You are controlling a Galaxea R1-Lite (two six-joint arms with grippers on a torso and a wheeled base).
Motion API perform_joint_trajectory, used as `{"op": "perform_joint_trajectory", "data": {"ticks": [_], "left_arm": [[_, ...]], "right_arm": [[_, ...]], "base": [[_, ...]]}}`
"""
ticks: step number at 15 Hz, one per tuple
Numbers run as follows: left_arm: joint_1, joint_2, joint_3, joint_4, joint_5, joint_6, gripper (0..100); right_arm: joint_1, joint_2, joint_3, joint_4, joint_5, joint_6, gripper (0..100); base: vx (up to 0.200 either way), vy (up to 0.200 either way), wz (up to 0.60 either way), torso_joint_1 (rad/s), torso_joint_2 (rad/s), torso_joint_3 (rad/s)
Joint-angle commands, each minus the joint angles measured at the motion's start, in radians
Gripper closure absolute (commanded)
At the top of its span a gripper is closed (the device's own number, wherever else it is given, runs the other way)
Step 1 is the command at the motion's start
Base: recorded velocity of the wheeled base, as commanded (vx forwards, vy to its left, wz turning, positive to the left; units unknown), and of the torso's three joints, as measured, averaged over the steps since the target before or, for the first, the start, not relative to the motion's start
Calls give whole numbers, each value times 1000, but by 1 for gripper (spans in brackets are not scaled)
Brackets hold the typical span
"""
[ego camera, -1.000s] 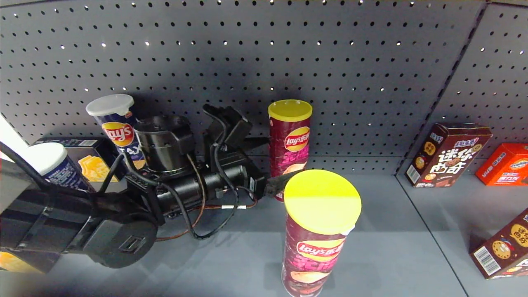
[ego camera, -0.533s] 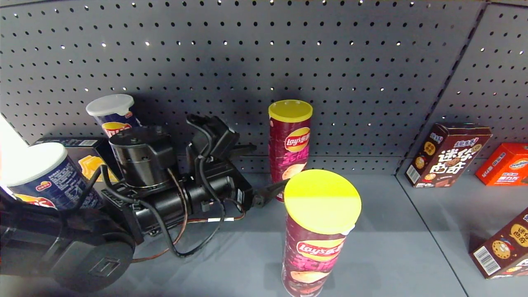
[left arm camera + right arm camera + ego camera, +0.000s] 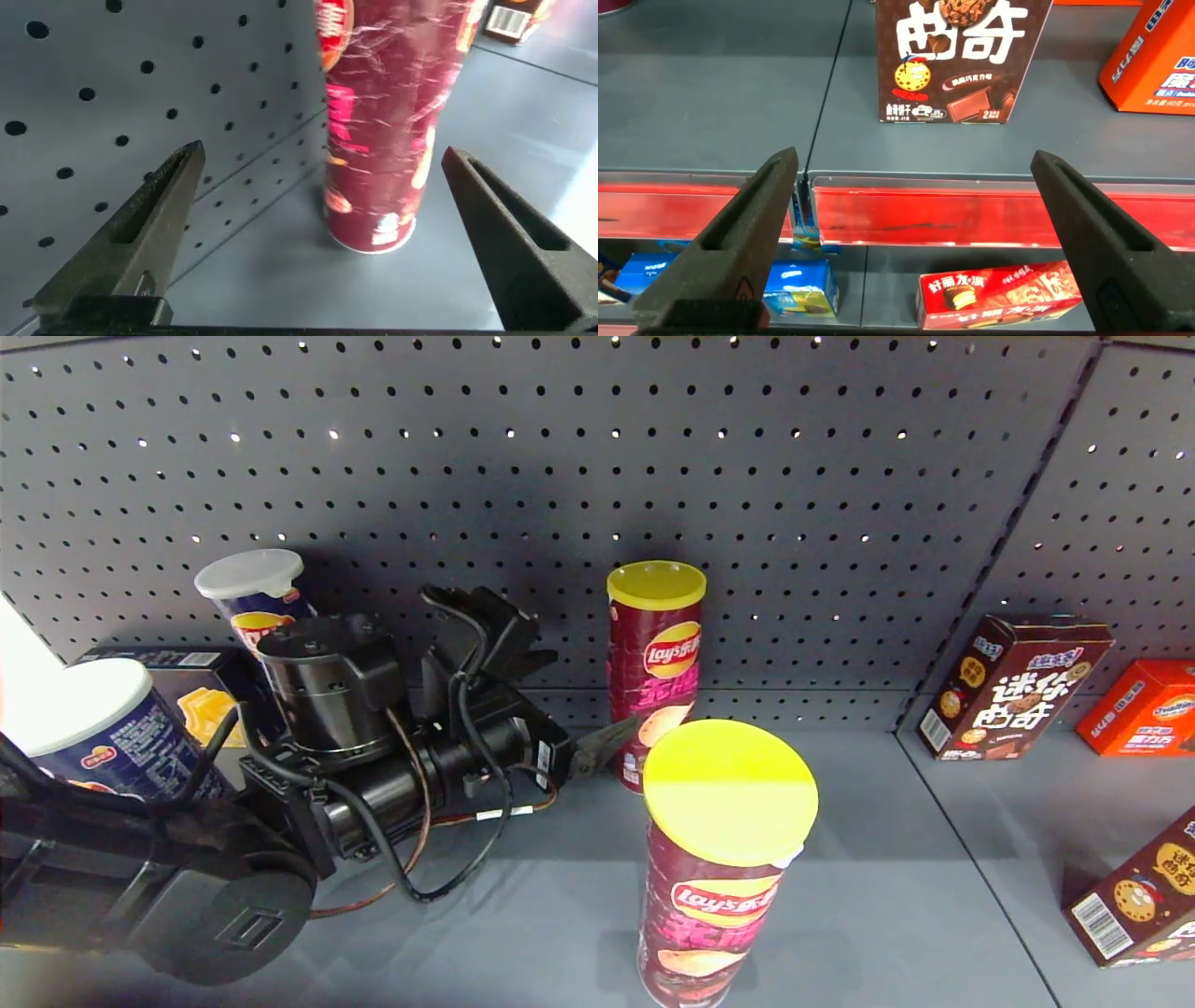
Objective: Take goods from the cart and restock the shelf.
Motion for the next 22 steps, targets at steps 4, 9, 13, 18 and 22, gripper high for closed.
{"op": "perform_joint_trajectory", "data": {"ticks": [4, 9, 13, 18, 22], "left_arm": [[6, 41, -22, -1, 19, 0, 0], [4, 41, -19, -19, 19, 0, 0], [-14, -72, -6, 30, 21, 0, 0], [-42, -269, 10, 177, 21, -1, 0], [-128, -557, 119, 329, 60, -1, 0]], "right_arm": [[0, 0, 0, 0, 0, 0, 0], [0, 0, 0, 0, 0, 0, 0], [0, 0, 0, 0, 0, 0, 0], [0, 0, 0, 0, 0, 0, 0], [0, 0, 0, 0, 0, 0, 0]], "base": [[0, 0, 0, 0, 0, 0], [0, 0, 0, 0, 0, 0], [0, 0, 0, 0, 0, 0], [0, 0, 0, 0, 0, 0], [0, 0, 0, 0, 0, 0]]}}
